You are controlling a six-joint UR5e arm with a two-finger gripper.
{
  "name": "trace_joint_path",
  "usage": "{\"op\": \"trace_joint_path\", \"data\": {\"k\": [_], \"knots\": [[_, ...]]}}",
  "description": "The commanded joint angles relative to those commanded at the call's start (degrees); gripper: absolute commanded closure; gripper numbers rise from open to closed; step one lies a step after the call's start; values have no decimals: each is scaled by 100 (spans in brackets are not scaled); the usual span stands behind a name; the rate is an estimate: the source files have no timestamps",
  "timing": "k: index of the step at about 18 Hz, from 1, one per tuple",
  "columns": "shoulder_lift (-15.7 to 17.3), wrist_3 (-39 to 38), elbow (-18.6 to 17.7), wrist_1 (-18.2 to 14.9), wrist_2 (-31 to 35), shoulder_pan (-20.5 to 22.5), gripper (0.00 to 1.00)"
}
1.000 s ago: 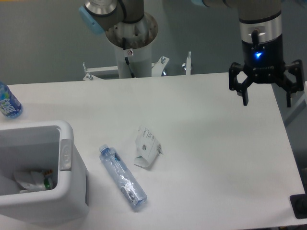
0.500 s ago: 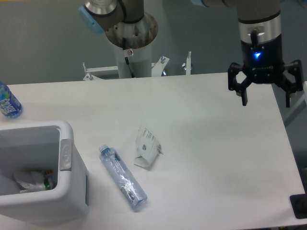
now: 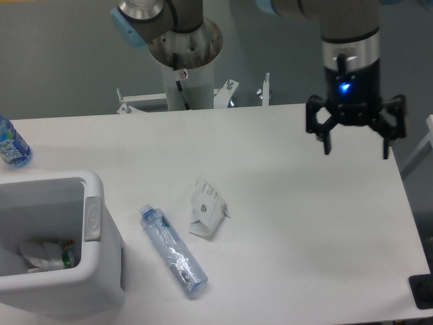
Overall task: Place the trash in the trash can
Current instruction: 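Move the open gripper toward the crumpled white paper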
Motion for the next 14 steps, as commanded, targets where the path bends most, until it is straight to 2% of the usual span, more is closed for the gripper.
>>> {"op": "trace_joint_path", "data": {"k": [3,5,8,12,14], "knots": [[-18,-433,-193,-9,17,-360,0],[-9,-591,-465,-9,-9,-536,0],[-140,-890,-721,-44,52,-1019,0],[-211,-1190,-1195,-62,18,-1344,0],[-351,-1199,-1301,-61,26,-1503,0]]}}
